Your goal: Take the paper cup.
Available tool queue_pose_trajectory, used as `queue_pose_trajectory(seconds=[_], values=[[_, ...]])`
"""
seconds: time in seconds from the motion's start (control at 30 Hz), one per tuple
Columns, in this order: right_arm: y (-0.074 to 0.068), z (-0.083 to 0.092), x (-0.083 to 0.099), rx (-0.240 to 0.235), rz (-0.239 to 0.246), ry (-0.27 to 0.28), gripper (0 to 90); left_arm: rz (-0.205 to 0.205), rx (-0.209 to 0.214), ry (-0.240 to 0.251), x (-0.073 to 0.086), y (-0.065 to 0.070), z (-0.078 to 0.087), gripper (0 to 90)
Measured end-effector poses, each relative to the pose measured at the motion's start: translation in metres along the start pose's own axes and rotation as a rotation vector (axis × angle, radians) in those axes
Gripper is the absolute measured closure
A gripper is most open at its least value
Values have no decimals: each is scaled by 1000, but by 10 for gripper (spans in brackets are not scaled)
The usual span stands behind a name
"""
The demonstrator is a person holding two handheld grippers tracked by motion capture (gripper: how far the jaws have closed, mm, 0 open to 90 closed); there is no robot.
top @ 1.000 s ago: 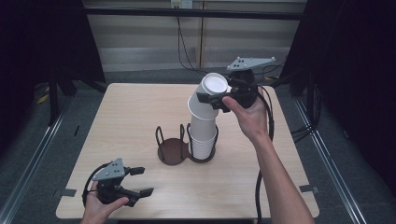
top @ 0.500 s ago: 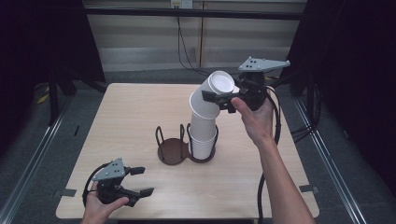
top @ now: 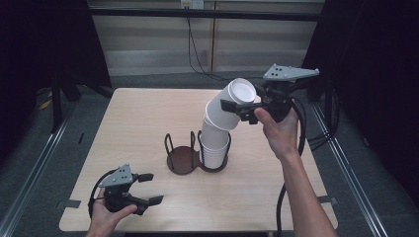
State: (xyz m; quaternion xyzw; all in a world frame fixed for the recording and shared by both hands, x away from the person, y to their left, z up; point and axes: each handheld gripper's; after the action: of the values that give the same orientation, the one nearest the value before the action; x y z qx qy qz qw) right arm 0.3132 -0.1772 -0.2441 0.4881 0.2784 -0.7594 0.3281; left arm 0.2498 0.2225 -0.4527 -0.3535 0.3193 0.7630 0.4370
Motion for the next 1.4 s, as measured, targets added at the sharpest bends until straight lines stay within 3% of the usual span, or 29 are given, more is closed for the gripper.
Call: queue_pose_trajectory(seconds=[0.3, 0.43, 0.6, 0.77, 1.03, 1.27, 1.4], values=[[-5, 10, 13, -14, -2, -1, 234, 9, 0, 54, -18, -3, -7, 161], [-7, 13, 20, -20, -6, -2, 235, -23, 20, 68, -28, 2, -11, 161], [-13, 18, 26, -11, 1, -16, 235, -49, 23, 136, -38, 10, -6, 164], [-22, 25, 36, -17, 4, -28, 235, -82, 55, 148, -48, 16, -8, 161], [-32, 23, 53, -51, 6, -60, 235, -94, 83, 138, -61, 19, -21, 161], [-34, 14, 68, -78, -6, -81, 235, -89, 93, 193, -65, 21, -18, 161], [-38, 7, 73, -97, -5, -97, 236, -113, 108, 197, -72, 24, -20, 159]])
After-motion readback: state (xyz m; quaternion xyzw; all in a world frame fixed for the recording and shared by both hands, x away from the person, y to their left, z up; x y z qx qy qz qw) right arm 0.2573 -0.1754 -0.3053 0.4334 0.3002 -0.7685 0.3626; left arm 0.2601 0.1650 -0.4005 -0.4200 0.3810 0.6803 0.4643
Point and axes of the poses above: each handheld gripper's, and its own axes: z roughly backward along the jaws, x roughly out of its underside, y roughly to its right, and after that the axes turned 5 degrees about -y, right-handed
